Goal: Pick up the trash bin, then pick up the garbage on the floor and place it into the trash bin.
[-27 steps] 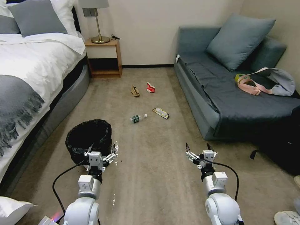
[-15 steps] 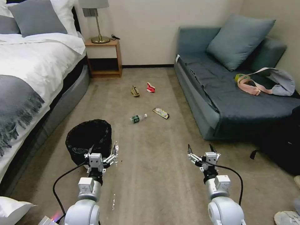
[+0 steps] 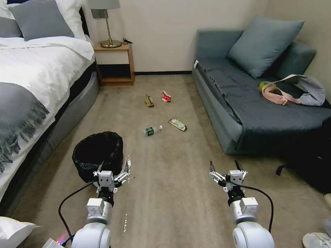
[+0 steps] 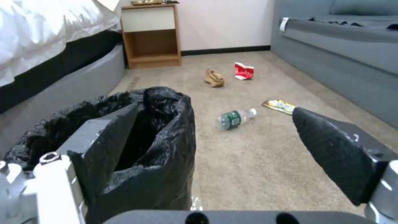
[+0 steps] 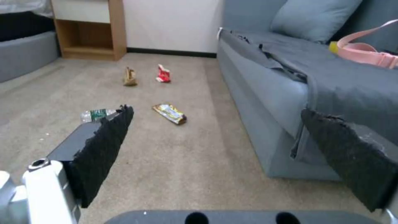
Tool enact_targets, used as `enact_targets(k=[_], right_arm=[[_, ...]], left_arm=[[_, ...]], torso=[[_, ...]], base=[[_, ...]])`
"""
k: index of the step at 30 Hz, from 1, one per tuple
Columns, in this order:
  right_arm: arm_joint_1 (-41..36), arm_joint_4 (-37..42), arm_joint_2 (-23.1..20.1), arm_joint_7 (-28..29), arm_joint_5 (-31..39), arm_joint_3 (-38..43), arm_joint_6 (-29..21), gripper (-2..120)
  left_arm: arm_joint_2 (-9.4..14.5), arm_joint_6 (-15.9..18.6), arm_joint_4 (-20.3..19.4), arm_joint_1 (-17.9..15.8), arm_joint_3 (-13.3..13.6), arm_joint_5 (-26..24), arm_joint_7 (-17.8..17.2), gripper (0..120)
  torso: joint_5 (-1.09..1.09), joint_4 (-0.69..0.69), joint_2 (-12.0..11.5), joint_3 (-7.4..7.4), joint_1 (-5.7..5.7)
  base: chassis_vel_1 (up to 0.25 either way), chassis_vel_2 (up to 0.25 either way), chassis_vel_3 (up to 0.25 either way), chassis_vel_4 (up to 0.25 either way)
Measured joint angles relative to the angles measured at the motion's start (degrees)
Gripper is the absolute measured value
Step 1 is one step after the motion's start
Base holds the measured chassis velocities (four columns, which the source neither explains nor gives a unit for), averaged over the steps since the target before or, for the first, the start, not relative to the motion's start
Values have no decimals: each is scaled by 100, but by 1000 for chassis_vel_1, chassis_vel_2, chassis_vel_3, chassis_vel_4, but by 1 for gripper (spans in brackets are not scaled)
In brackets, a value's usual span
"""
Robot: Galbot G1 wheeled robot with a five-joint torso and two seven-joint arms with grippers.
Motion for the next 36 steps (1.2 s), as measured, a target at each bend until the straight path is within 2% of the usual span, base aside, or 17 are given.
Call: enact_targets(k=[9,12,15,17,20,21,24,26,28,30,31,32,33,35,36], right_arm=[[-1,5,0,3,2,2,-1,100],[-27,91,-57,18,121,27,-150,100],[-119,379,-277,89,558,128,-729,100],[-144,453,-330,107,669,154,-878,100],[-240,770,-565,181,1152,257,-1517,100],[-240,770,-565,181,1152,257,-1517,100],[-335,1068,-785,253,1602,357,-2112,100],[-351,1123,-828,265,1688,376,-2225,100],[-430,1379,-1020,327,2080,462,-2741,100],[-442,1416,-1045,336,2136,475,-2813,100],[-477,1527,-1126,359,2300,509,-3033,100],[-492,1554,-1166,359,2344,508,-3103,100],[-549,1559,-1251,316,2397,437,-3212,100],[-554,1537,-1260,299,2395,406,-3218,100],[-559,1517,-1261,289,2380,389,-3201,100]], left_arm=[[3,5,-11,1,-1,-5,-3,100],[26,158,-113,15,-61,-109,-41,100],[137,738,-482,62,-306,-497,-201,100],[161,866,-560,71,-360,-584,-235,100],[278,1510,-965,126,-625,-1016,-403,100],[278,1510,-965,126,-625,-1016,-403,100],[383,2076,-1317,174,-857,-1391,-553,100],[402,2182,-1384,183,-900,-1466,-579,100],[500,2705,-1711,224,-1115,-1813,-716,100],[514,2777,-1757,230,-1144,-1863,-736,100],[553,2994,-1894,248,-1235,-2008,-790,100],[566,3065,-1939,254,-1265,-2056,-809,100],[625,3381,-2144,280,-1399,-2269,-894,100],[637,3437,-2194,282,-1460,-2396,-934,100],[655,3526,-2259,286,-1577,-2585,-1025,100]], torso=[[0,0,0,0,0],[-1,0,0,0,0],[0,0,0,0,0],[0,1,0,0,0],[0,0,0,0,0],[0,0,0,0,0],[0,0,0,0,0],[0,0,0,0,0],[0,0,0,0,0],[0,0,0,0,0],[0,0,0,0,0],[-1,0,0,0,0],[1,0,0,0,0],[3,0,0,0,0],[-4,1,0,0,0]], base=[[0,0,0,0],[0,0,0,0],[0,0,0,0],[0,0,0,0],[0,0,0,0],[0,0,0,0],[0,0,0,0],[0,0,0,0],[0,0,0,0],[0,0,0,0],[0,0,0,0],[0,0,0,0],[0,0,0,0],[0,0,0,0],[0,0,0,0]])
